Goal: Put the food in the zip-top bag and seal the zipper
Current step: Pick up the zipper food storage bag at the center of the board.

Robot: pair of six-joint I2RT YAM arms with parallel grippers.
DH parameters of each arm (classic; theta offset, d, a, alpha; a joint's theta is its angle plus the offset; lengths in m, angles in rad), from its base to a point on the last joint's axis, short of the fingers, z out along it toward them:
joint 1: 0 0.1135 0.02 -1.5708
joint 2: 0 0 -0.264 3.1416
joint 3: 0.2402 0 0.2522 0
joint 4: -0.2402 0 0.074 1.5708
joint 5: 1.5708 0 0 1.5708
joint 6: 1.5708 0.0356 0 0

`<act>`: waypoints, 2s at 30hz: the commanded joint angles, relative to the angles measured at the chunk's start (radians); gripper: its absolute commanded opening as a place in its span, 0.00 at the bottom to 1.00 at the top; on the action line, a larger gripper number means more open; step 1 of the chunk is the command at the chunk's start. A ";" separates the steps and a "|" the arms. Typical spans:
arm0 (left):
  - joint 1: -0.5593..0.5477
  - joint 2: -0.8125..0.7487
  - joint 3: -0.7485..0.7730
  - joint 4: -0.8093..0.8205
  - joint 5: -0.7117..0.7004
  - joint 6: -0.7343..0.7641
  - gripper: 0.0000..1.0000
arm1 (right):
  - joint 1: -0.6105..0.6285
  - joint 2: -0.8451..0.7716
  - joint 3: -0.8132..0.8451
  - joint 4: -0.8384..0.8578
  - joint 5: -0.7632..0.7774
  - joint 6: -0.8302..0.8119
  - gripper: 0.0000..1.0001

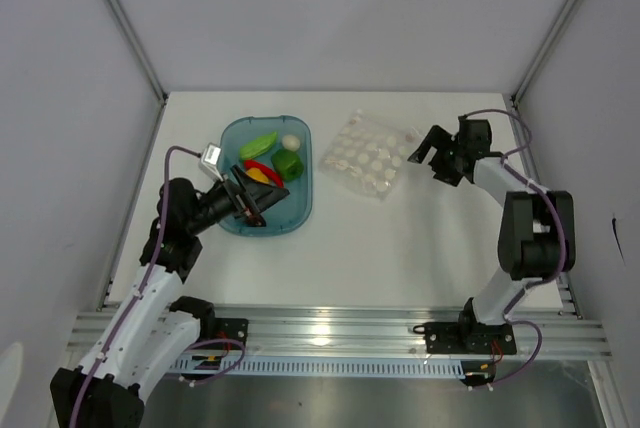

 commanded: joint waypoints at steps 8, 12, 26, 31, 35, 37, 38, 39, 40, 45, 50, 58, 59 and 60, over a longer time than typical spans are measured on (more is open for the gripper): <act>-0.005 0.014 -0.008 0.084 0.104 -0.050 0.93 | -0.007 0.307 -0.028 0.615 -0.403 0.156 0.90; -0.005 0.010 0.013 0.036 0.091 -0.028 0.86 | 0.018 0.335 0.006 0.635 -0.395 0.161 0.76; -0.195 0.181 0.334 -0.370 -0.209 0.204 0.62 | 0.221 -0.049 0.030 0.143 -0.002 -0.335 0.00; -0.229 0.240 0.384 -0.334 -0.214 0.178 0.60 | 0.304 -0.210 0.027 0.040 0.174 -0.414 0.00; -0.255 0.287 0.447 -0.360 -0.257 0.161 0.59 | 0.358 -0.307 0.001 -0.009 0.224 -0.469 0.00; -0.255 0.336 0.504 -0.383 -0.255 0.142 0.60 | 0.441 -0.382 -0.033 -0.017 0.304 -0.506 0.00; -0.255 0.358 0.547 -0.404 -0.257 0.133 0.60 | 0.473 -0.407 -0.063 -0.017 0.339 -0.547 0.00; -0.255 0.376 0.571 -0.453 -0.255 0.136 0.60 | 0.529 -0.443 -0.073 -0.019 0.374 -0.550 0.00; -0.255 0.416 0.617 -0.476 -0.260 0.164 0.60 | 0.548 -0.453 -0.074 -0.028 0.393 -0.555 0.00; -0.256 0.530 0.774 -0.588 -0.297 0.260 0.61 | 0.701 -0.500 -0.074 -0.121 0.489 -0.596 0.00; -0.256 0.654 0.921 -0.634 -0.229 0.305 0.66 | 0.775 -0.540 -0.120 -0.158 0.464 -0.601 0.00; -0.256 0.770 1.032 -0.688 -0.234 0.346 0.69 | 0.878 -0.599 -0.152 -0.155 0.471 -0.607 0.00; -0.255 0.784 1.051 -0.688 -0.211 0.354 0.70 | 0.877 -0.619 -0.152 -0.158 0.461 -0.606 0.00; -0.255 0.812 1.067 -0.682 -0.191 0.390 0.72 | 0.877 -0.631 -0.149 -0.163 0.424 -0.604 0.00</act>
